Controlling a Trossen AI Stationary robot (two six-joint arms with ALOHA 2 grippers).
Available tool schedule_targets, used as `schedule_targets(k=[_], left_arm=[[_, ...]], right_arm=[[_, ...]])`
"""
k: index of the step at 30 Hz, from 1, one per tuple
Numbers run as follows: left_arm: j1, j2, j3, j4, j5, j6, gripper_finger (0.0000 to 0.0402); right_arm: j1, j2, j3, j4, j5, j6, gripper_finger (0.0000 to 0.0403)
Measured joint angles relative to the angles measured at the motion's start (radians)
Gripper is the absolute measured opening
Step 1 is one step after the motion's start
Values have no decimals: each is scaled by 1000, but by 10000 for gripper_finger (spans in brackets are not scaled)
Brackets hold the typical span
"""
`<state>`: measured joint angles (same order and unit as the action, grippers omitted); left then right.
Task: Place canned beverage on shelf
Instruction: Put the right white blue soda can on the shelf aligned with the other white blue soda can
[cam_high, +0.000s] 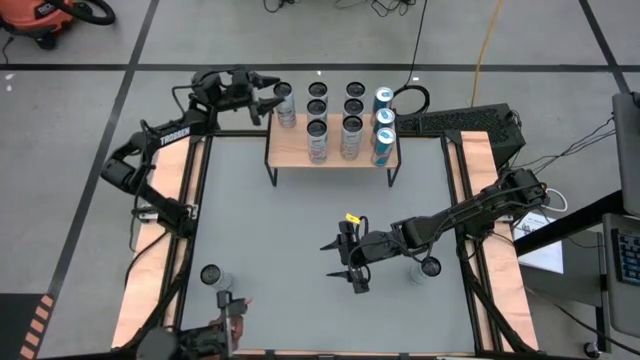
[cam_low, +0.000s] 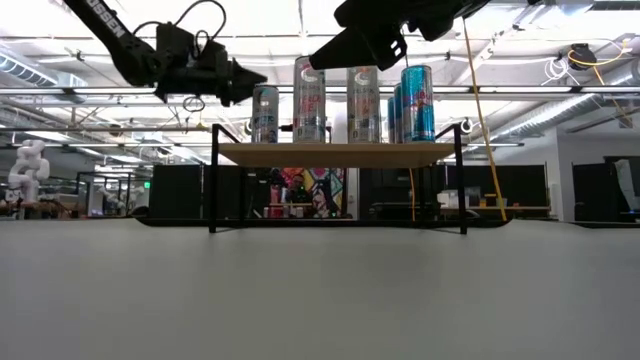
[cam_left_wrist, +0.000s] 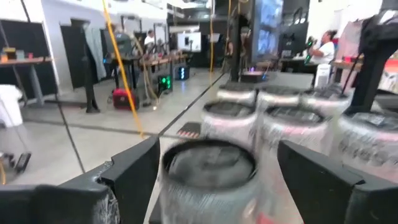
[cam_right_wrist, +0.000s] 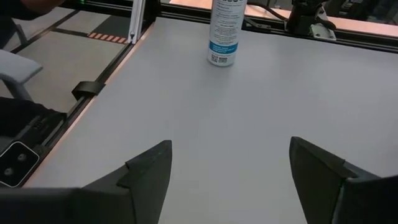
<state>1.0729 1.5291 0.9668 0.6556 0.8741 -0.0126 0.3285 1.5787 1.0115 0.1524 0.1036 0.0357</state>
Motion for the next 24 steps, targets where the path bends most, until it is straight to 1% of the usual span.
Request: schedule_targets(k=[4, 8, 16, 19, 24], left_arm=[[0, -52, 0, 1, 7, -17, 319], [0, -129, 0, -37, 5, -28, 319], [-47, -342, 0, -181, -1, -27, 319], [-88, -440, 0, -287, -29, 9, 319], [-182, -606, 0, -550, -119, 127, 319]], right_arm=[[0, 0, 0, 0, 0, 4, 256], [0, 0, 0, 0, 0, 5, 256], [1, 0, 0, 0, 0, 5, 256], [1, 0, 0, 0, 0, 5, 256], [1, 0, 0, 0, 0, 5, 256]])
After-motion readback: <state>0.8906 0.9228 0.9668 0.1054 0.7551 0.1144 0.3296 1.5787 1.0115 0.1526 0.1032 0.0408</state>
